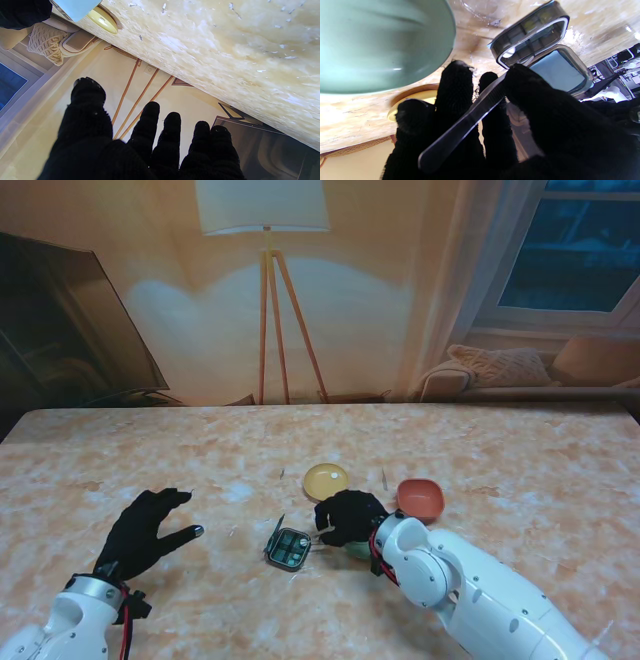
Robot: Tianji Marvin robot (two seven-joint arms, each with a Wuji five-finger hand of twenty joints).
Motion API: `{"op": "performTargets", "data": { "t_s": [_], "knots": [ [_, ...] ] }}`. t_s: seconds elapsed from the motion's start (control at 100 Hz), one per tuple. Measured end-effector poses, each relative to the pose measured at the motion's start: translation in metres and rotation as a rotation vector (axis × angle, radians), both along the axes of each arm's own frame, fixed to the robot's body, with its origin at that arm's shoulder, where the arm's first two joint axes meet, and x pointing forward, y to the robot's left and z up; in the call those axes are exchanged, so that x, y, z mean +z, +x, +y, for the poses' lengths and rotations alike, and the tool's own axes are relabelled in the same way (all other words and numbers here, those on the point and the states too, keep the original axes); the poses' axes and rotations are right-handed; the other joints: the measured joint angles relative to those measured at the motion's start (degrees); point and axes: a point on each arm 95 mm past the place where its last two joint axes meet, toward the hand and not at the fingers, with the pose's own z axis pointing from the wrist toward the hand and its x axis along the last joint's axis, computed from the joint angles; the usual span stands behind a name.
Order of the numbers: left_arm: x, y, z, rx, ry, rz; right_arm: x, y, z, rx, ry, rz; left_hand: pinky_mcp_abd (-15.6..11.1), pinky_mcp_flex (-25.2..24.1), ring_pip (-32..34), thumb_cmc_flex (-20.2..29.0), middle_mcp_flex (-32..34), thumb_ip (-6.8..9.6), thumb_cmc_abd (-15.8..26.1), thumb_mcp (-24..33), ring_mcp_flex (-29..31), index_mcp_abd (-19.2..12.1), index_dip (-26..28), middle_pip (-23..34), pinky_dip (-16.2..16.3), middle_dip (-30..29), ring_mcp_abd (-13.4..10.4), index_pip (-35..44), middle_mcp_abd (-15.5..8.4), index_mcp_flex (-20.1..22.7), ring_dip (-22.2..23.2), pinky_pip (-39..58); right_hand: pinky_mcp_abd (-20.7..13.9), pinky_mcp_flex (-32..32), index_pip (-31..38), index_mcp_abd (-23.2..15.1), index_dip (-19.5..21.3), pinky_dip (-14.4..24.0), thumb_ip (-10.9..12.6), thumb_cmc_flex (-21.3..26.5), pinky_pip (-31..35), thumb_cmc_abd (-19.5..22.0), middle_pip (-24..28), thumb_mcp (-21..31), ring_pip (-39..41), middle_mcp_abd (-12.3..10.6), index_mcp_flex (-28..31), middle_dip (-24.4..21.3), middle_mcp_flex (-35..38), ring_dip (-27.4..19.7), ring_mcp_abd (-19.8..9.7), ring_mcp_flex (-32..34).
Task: Refill the pill box with tweezers
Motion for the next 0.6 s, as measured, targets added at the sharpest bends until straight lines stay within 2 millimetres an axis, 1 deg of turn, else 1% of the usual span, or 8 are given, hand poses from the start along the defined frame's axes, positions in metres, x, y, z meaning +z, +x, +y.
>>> {"op": "performTargets", "data": {
  "t_s": [0.17,0.53,0.6],
  "knots": [
    [-0.0002,0.0,0.0001,0.0,-0.001,0.001,0.0006,0.0011,0.0,0.001,0.0,0.012,-0.01,0.0,0.01,0.0,0.0,0.0,0.0,0.0,0.0,0.0,0.0,0.0,0.0,0.0,0.0,0.0,0.0,0.02,0.31,0.0,0.02,-0.8,0.0,0.09,-0.04,-0.01,0.0,0.0,-0.76,0.26,-0.61,0.0,-0.64,0.0,-0.89,-0.01,-0.76,0.0,0.15,-0.85],
    [-0.0021,0.0003,0.0006,0.002,-0.003,0.006,0.0053,0.0062,-0.0045,-0.036,0.018,-0.016,-0.01,0.0,0.01,0.0,0.0,0.0,0.0,0.0,0.0,0.0,-0.01,0.0,0.0,-0.13,-0.01,0.0,0.0,0.02,0.37,0.0,0.02,-0.44,0.0,0.17,-0.11,0.22,0.0,0.77,-0.76,0.53,-0.53,0.0,-0.65,-0.01,-0.28,-0.01,-0.75,0.08,0.15,-0.59],
    [-0.0025,0.0004,0.0008,0.002,-0.003,0.007,0.0068,0.0082,-0.0062,-0.051,0.017,-0.027,-0.01,0.0,0.01,0.0,0.0,0.0,0.0,0.0,0.0,0.0,-0.01,0.0,0.0,-0.13,-0.01,0.0,0.0,0.02,0.37,0.0,0.02,0.03,0.0,0.18,-0.11,0.79,0.0,0.82,-0.76,0.53,-0.44,0.0,-0.61,-0.03,-0.06,0.0,-0.18,0.25,0.15,-0.08]
  ]
}}
